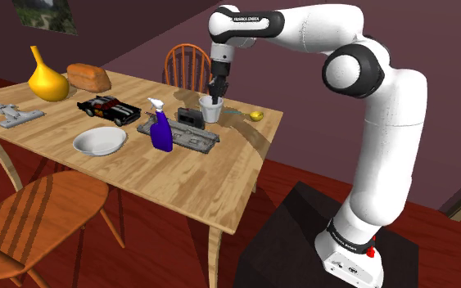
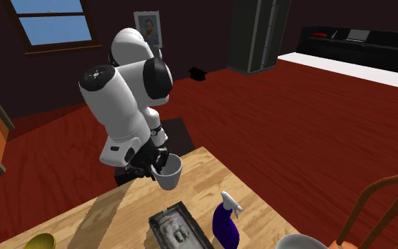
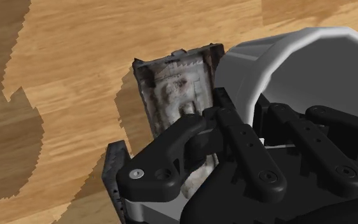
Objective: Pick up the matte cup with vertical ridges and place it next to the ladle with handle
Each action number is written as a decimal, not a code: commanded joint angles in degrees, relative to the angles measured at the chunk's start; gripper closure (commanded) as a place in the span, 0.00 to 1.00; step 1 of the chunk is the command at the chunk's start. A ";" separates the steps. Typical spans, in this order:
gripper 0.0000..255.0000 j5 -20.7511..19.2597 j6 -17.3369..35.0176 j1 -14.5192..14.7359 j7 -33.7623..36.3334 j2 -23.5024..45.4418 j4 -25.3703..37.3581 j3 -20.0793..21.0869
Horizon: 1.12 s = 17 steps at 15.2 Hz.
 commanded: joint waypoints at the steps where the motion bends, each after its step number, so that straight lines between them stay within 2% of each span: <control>1: 1.00 0.06 -1.53 -1.47 -1.91 2.95 4.11 -0.68; 5: 1.00 0.36 -6.62 -4.72 -4.99 10.89 16.47 -1.70; 8: 1.00 0.74 -12.54 -7.56 -6.65 19.48 30.58 -2.03; 9: 1.00 0.78 -13.62 -7.99 -6.76 20.97 33.13 -2.00; 17: 1.00 0.60 -5.39 -7.33 -8.20 17.81 21.59 -2.24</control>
